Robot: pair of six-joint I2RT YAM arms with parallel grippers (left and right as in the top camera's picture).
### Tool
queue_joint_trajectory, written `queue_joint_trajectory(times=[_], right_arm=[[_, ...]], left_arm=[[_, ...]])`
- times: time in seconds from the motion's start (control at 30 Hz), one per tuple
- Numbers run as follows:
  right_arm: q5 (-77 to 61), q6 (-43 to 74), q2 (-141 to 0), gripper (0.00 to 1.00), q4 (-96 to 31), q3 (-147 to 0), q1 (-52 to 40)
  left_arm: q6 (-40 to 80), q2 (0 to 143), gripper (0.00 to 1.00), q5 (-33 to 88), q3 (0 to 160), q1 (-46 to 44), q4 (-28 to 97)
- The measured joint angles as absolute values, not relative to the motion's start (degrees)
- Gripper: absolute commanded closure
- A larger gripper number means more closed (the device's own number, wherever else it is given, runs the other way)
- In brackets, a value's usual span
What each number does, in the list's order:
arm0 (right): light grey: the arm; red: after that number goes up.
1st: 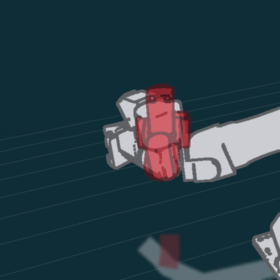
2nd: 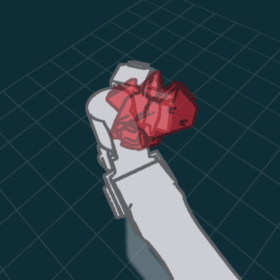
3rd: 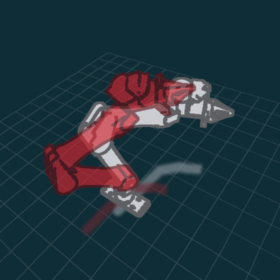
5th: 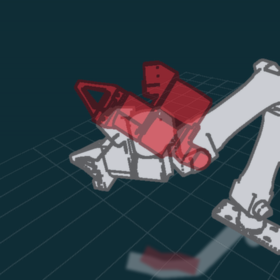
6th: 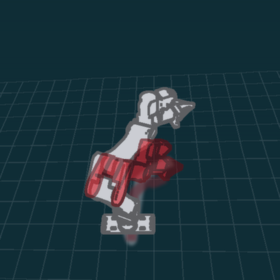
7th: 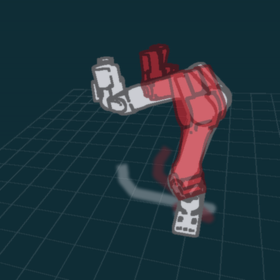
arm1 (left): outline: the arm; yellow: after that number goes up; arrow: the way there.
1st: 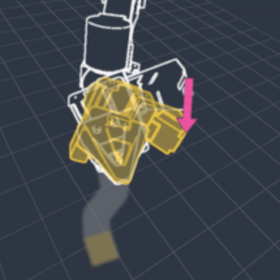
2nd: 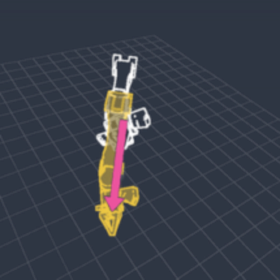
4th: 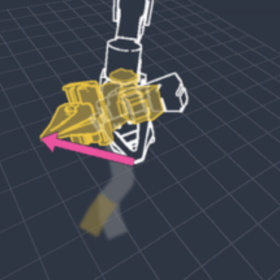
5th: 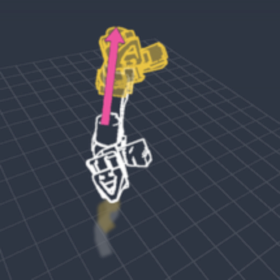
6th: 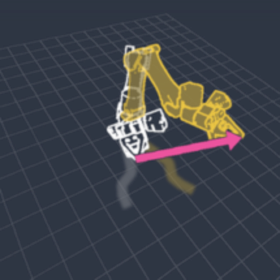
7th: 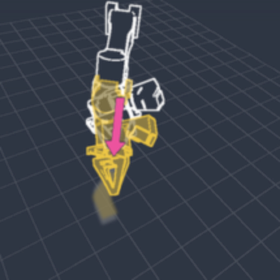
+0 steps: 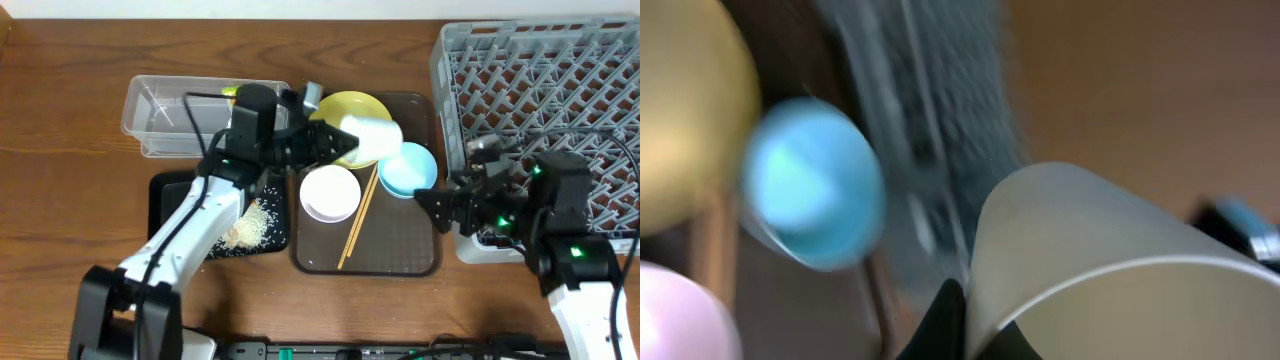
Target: Sort waste into correct bins and load items into the dishwasher rack
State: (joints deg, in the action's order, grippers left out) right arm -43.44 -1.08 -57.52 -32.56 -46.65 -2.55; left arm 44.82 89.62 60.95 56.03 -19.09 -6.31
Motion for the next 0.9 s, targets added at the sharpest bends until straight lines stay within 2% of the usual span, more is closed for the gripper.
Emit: queue_joint_trajectory(times=[0.17,0.47,0.63,0.7,0.9], right_arm=[[-55.4,-2.9,-63.7,0.08,-21.4,-46.7,-2.7],[-72.2,-3.5,-70.1,0.09,-12.2,-46.8,-3.2],[-75.4,-3.8,-70.5,0.2,-10.2,-46.8,-5.6],[-76.0,-3.7,-70.5,0.22,-9.8,-46.8,-5.9],[-76.1,-3.6,-70.5,0.42,-9.5,-46.8,-5.8]], left_arm=[[45.3,90.3,0.94,73.7,56.0,-19.2,-7.6],[46.0,90.3,0.94,79.6,56.0,-19.5,-7.9],[46.4,90.3,0.94,79.9,56.0,-20.3,-7.9],[46.5,90.3,0.94,80.1,56.0,-20.5,-7.9],[46.5,90.3,0.94,81.0,56.0,-20.5,-7.9]])
